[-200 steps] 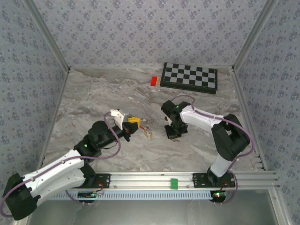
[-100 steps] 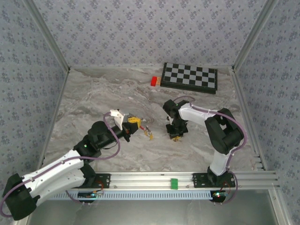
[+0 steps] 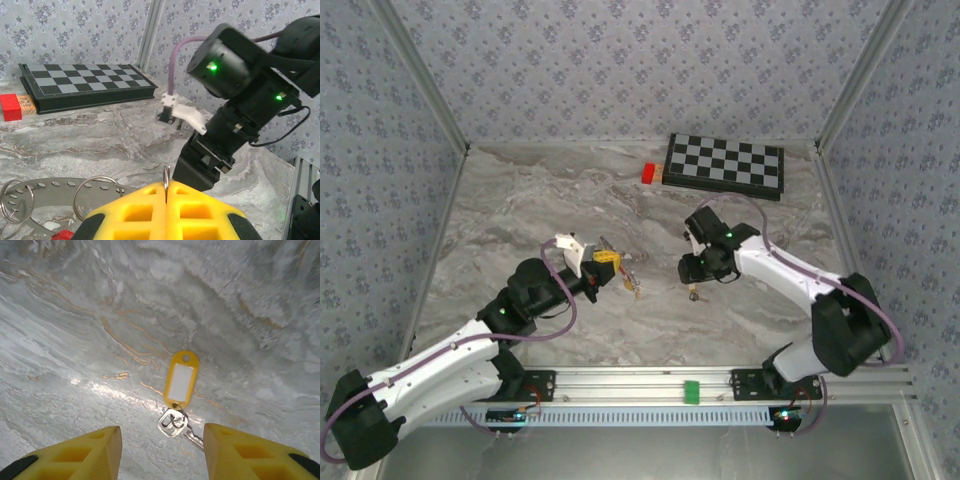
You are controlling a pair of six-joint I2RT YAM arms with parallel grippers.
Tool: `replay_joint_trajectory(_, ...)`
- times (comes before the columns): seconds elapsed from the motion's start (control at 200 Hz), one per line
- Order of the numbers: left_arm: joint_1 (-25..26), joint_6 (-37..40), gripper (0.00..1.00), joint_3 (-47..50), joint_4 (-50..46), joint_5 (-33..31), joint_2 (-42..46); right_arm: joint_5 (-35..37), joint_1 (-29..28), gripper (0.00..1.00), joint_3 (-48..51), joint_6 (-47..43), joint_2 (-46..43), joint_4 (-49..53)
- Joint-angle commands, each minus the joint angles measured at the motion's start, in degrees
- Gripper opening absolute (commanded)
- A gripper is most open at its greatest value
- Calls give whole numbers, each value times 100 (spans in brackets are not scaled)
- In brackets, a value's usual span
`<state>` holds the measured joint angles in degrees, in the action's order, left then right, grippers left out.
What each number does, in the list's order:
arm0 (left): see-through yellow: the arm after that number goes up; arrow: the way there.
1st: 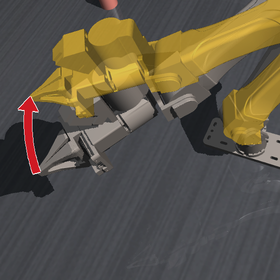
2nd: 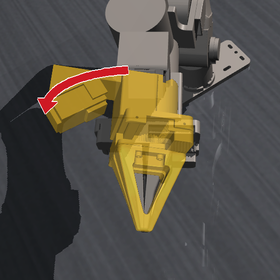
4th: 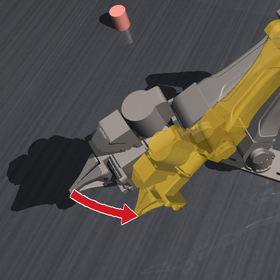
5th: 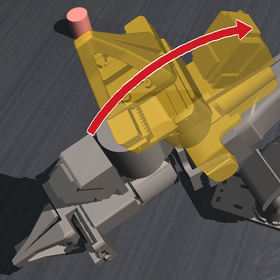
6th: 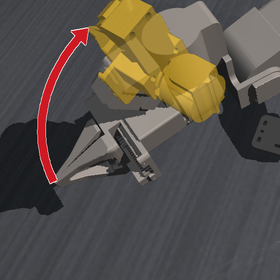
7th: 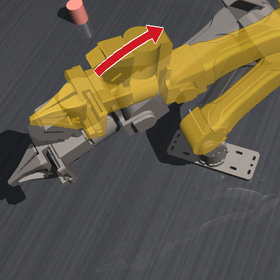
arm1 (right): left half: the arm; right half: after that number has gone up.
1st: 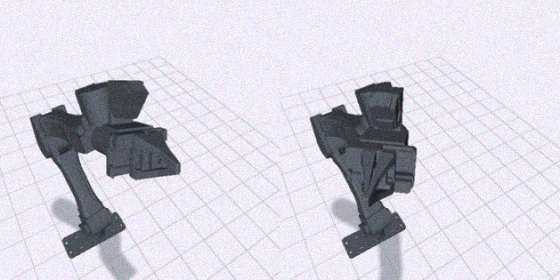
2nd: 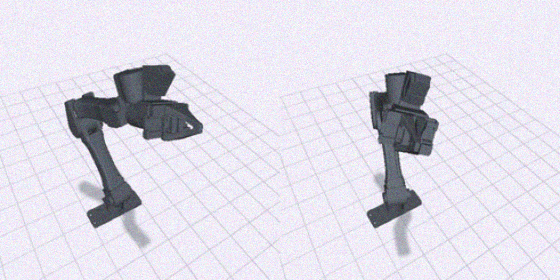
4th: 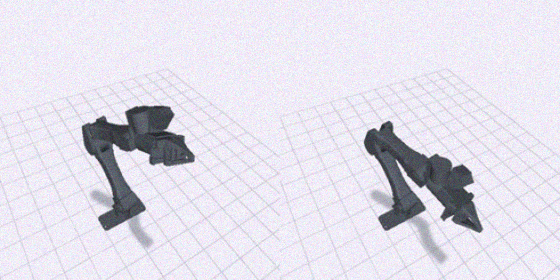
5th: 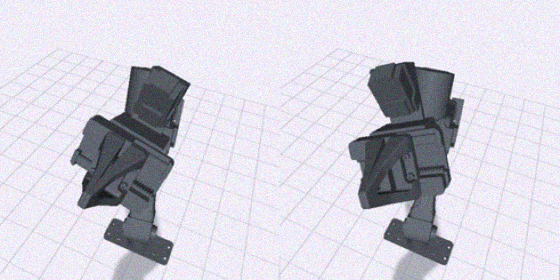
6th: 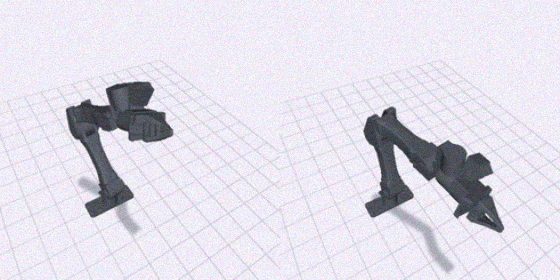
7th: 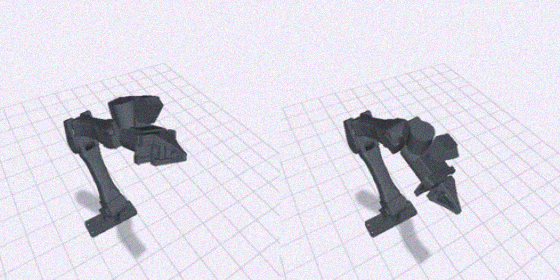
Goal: Put the keys on the keyring
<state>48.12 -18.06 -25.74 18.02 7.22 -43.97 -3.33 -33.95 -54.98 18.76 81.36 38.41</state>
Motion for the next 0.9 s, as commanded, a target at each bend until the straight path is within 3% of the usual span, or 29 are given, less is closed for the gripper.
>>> replay_joint_trajectory(0.0,42,-2,0,-45,177,-14,-2,301,-93,44,314,-108,-271,-363)
replay_joint_trajectory(0.35,40,-8,0,-40,190,4,-31,-390,92,32,773,358,-280,-599)
replay_joint_trajectory(0.515,40,-13,0,-41,187,-1,-13,-695,247,26,1302,798,-453,-1258)
replay_joint_trajectory(0.895,44,-13,0,-45,202,8,-58,-763,458,25,2103,1239,-886,-2109)
